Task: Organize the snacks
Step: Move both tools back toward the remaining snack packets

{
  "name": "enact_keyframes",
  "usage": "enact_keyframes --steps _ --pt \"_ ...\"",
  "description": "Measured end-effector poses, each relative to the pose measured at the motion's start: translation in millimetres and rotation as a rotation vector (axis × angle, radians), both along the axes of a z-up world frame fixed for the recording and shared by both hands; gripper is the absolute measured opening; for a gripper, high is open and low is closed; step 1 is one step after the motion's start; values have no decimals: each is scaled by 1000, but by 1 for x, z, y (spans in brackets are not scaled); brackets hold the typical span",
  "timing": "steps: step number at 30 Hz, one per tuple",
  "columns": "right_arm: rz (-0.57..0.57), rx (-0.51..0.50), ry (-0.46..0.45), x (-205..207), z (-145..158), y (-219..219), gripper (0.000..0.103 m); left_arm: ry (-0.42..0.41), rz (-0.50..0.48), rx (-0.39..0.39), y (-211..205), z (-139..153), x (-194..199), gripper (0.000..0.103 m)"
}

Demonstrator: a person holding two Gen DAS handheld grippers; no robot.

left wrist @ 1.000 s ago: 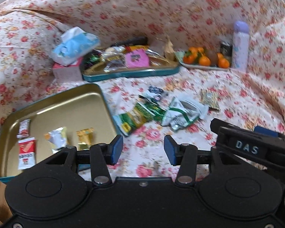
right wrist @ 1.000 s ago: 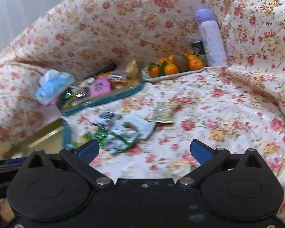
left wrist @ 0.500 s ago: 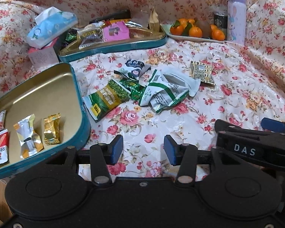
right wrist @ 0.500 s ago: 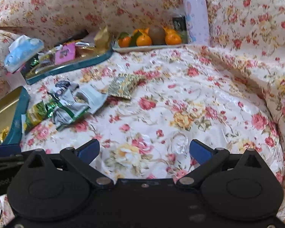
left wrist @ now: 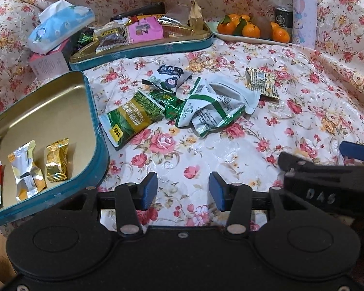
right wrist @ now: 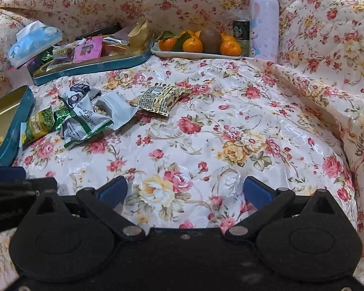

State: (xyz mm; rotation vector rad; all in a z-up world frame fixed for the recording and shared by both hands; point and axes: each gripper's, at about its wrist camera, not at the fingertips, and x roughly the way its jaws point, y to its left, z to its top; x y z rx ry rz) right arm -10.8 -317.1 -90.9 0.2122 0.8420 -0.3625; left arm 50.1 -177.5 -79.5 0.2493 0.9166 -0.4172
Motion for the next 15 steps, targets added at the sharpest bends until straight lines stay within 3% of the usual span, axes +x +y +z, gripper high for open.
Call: enact_keyframes --steps 4,8,11,15 --pt "-50 37 -33 2 10 -11 91 -1 0 -9 1 0 1 55" --pt "-54 15 -106 18 30 -18 90 -7 4 -16 0 -2 2 56" --pt "13 -7 -153 43 47 -15 90 -17 9 -19 0 -2 0 56" --pt "204 47 -195 86 62 0 90 -29 27 -35 1 -3 -3 56"
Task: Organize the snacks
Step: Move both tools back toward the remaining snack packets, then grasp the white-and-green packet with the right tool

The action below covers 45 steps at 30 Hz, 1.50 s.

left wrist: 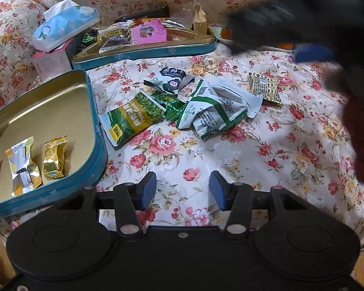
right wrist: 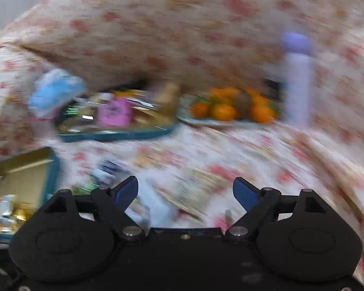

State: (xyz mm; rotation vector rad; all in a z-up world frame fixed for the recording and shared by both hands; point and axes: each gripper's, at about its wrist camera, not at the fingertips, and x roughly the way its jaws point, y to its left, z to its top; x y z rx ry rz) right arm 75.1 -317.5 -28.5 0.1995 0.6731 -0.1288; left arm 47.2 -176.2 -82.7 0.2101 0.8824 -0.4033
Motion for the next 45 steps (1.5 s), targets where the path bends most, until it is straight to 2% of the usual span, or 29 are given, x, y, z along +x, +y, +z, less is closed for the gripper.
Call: enact_keyframes --steps 4,7,14,18,21,25,32,34,35,36,40,45 --pt "168 8 30 42 0 23 89 -11 11 -8 0 -1 -3 57" --pt "285 -38 67 74 -5 49 89 -14 14 -12 0 -1 -4 57" --pt "452 -194 184 110 -38 90 89 -20 9 -16 1 -1 -6 57" --pt "477 -281 228 104 -51 89 89 -16 5 -20 2 0 -8 57" --pt "460 -265 247 90 -52 73 88 -19 4 -22 2 0 -9 57" --pt "375 -259 258 69 -52 43 88 -24 5 -17 2 0 -11 57" --pt "190 -135 260 26 -55 -4 88 -25 3 -11 1 1 -11 57" --pt "154 -93 235 12 -54 -12 85 -34 1 -4 0 1 -12 57" --pt "137 -87 211 4 -51 -14 78 -39 -1 1 0 1 -13 57" --pt "119 -86 188 -2 -48 -16 77 -42 -2 4 0 0 -12 57" --pt "25 -39 91 -29 -34 -23 77 -46 0 10 -1 1 -13 57" --pt "-12 -15 77 -48 -28 -19 79 -41 3 5 -1 0 -12 57"
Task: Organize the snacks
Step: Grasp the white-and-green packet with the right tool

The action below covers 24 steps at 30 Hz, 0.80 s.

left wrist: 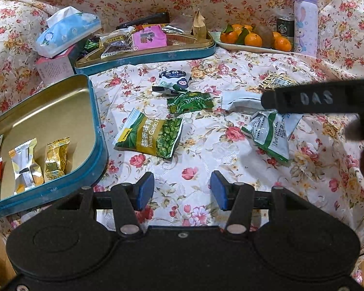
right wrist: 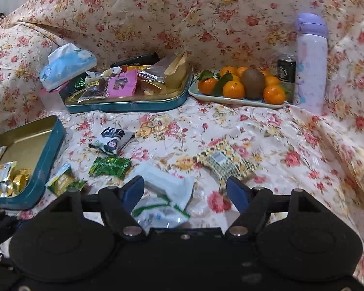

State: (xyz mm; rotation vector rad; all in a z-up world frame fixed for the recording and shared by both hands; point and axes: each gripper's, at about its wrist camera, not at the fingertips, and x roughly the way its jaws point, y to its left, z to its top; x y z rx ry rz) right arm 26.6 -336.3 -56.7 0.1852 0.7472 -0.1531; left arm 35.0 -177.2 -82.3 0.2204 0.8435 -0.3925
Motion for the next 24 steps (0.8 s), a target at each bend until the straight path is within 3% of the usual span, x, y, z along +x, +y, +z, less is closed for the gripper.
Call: enact_keyframes --steps 4,10,14,24 --pt "2 28 20 -9 0 12 78 9 4 -12 1 0 1 57" --pt "-56 153 52 -13 -4 18 77 31 2 -36 5 -1 6 58" --pt "-78 213 66 -5 -7 22 68 22 5 -34 3 -2 4 59" --pt "-93 148 108 17 -18 27 59 17 1 -44 4 -2 4 59"
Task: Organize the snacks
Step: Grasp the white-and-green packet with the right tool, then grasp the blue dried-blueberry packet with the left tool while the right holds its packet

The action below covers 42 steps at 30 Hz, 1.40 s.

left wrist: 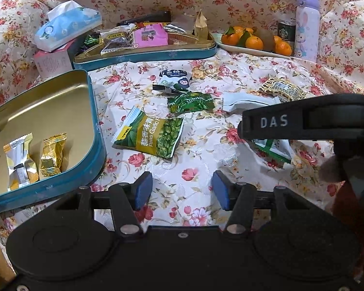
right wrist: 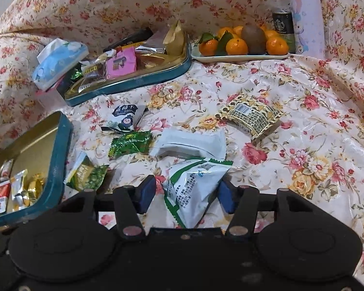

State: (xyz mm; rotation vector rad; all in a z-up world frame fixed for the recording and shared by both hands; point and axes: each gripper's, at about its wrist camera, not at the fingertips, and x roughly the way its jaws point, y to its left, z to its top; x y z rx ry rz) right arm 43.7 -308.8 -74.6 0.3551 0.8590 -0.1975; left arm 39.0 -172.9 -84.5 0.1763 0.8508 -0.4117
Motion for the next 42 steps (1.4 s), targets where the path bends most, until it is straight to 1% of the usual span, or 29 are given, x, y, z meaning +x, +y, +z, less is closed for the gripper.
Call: enact_keyframes --steps 1,2,3,5,7,9,10,11,14,16,20,22,25,29,32,35,37,42 --pt "4 -7 3 1 0 0 59 0 -1 -1 0 0 0 59" --pt "11 -13 7 2 -1 1 61 -1 -1 -1 0 0 0 59" --pt "25 -11 8 4 -1 2 66 -2 -1 -1 0 0 0 59" --pt "21 -2 6 4 -1 2 67 -1 0 -2 0 0 0 59" --pt "14 6 -1 4 -2 0 66 -1 1 -4 0 0 0 59" --pt "0 -5 -1 1 -1 -2 49 -4 0 -2 0 0 -1 59" --pt "-6 -3 -1 -1 -1 -4 45 -4 -1 -3 0 0 0 59" --pt "-16 4 -5 -3 -1 -8 35 -3 -2 -4 1 0 0 59" --pt "-29 49 -24 -11 -1 -17 35 3 0 -7 1 1 0 59" --pt "-30 43 -35 -16 1 -17 35 7 2 -8 1 2 0 59" --pt "-31 -22 -51 -28 6 -13 35 -6 -11 10 0 7 -2 58" --pt "-39 -51 -61 -34 7 -11 35 -29 -18 8 0 13 -5 58" --pt "-59 -68 -73 -42 7 -14 35 -52 -24 -9 -1 25 -4 58" --pt "-87 -83 -77 -48 3 -17 35 -63 -39 -32 -8 38 5 58" --pt "-110 -73 -81 -52 0 -21 35 -71 -56 -32 -16 45 14 58" --pt "-129 -68 -75 -58 -4 -23 35 -86 -78 -22 -27 47 19 58" --pt "-132 -59 -87 -62 -6 -25 35 -90 -88 -23 -32 46 23 58" --pt "-127 -56 -95 -65 -6 -24 35 -102 -74 7 -41 45 42 58"
